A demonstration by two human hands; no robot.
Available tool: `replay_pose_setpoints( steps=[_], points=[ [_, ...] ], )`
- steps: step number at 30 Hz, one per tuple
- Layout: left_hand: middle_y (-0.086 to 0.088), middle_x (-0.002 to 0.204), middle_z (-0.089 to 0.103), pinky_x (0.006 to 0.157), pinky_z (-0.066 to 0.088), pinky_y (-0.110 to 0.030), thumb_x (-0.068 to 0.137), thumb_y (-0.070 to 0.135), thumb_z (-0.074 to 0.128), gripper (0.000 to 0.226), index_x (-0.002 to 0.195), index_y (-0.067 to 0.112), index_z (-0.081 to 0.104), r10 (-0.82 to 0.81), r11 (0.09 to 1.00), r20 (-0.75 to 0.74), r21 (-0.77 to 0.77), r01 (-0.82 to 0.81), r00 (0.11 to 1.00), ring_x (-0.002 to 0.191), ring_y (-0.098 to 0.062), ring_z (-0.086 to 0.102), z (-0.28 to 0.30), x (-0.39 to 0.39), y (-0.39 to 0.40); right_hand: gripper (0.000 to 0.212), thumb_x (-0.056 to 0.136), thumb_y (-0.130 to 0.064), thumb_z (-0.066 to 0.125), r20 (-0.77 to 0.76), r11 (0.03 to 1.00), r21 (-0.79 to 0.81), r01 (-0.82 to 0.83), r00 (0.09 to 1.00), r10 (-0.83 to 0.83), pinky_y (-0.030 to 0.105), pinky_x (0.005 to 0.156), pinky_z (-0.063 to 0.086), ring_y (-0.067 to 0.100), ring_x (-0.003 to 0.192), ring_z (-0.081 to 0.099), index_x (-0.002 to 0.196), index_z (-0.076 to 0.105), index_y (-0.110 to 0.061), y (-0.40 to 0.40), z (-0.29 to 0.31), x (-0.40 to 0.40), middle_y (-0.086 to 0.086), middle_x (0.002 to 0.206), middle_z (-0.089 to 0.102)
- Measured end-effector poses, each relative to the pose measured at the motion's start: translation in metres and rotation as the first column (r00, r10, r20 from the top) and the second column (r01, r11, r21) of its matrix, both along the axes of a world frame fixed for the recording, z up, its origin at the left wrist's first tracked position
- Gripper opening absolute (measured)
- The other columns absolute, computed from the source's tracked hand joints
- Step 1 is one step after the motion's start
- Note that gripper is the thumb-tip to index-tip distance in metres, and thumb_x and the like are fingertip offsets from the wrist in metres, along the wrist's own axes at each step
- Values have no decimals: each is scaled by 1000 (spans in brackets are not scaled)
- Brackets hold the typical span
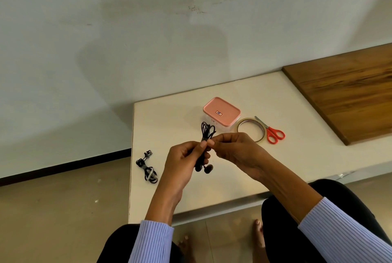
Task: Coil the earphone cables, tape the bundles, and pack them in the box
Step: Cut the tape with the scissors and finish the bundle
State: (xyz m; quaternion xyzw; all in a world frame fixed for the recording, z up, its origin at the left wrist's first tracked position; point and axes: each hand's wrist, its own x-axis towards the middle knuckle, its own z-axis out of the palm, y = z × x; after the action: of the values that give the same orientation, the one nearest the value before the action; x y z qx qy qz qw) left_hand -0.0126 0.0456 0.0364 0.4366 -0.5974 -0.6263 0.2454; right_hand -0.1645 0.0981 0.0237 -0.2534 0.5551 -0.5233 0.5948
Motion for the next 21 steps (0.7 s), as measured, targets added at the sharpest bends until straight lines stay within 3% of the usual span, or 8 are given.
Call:
replay_pose_setpoints(
  steps=[4,9,12,16,18,21],
  points=[
    [-5,67,63,72,49,-41,93,25,56,27,81,10,74,21,996,-77,91,-14,997,64,-20,58,0,-1,-3,19,72,-17,69,120,999,-33,-34,992,38,15,71,52,6,78,65,87,71,-6,0,2,-3,1,81,70],
    [-2,64,61,72,48,-36,93,29,52,33,84,3,71,10,994,-83,113,0,997,60,-13,58,0,-5,-2,20,74,-16,67,287,996,-35,-78,954,85,17,76,53,11,79,61,91,68,-5,-3,2,-3,4,83,66],
    [-1,59,57,69,46,-30,92,33,51,34,77,8,67,-6,981,-127,190,30,992,58,-13,55,4,-6,-2,19,78,-16,63,333,991,-82,-103,935,125,19,78,52,12,78,61,91,65,-4,-3,4,-3,4,79,65],
    [-1,57,52,62,50,-25,93,34,45,35,77,8,63,-75,928,-248,336,159,966,58,-16,54,9,-6,-4,26,78,-19,66,247,992,-96,-79,964,101,30,90,46,18,81,58,95,63,1,-2,3,-4,7,78,64],
    [-3,60,60,65,52,-27,97,35,42,40,82,7,66,-127,959,-111,239,151,986,62,-18,61,6,-5,-5,22,77,-21,69,188,995,-77,-61,979,74,32,86,47,19,80,56,88,67,-2,-1,3,-3,9,78,62],
    [-7,76,72,65,51,-23,99,37,40,41,93,10,71,-125,987,36,103,121,992,74,-16,68,1,-5,-4,13,80,-17,68,53,1000,-20,-6,999,7,20,74,50,9,72,62,82,70,-5,-1,3,-1,4,74,67]
  ],
)
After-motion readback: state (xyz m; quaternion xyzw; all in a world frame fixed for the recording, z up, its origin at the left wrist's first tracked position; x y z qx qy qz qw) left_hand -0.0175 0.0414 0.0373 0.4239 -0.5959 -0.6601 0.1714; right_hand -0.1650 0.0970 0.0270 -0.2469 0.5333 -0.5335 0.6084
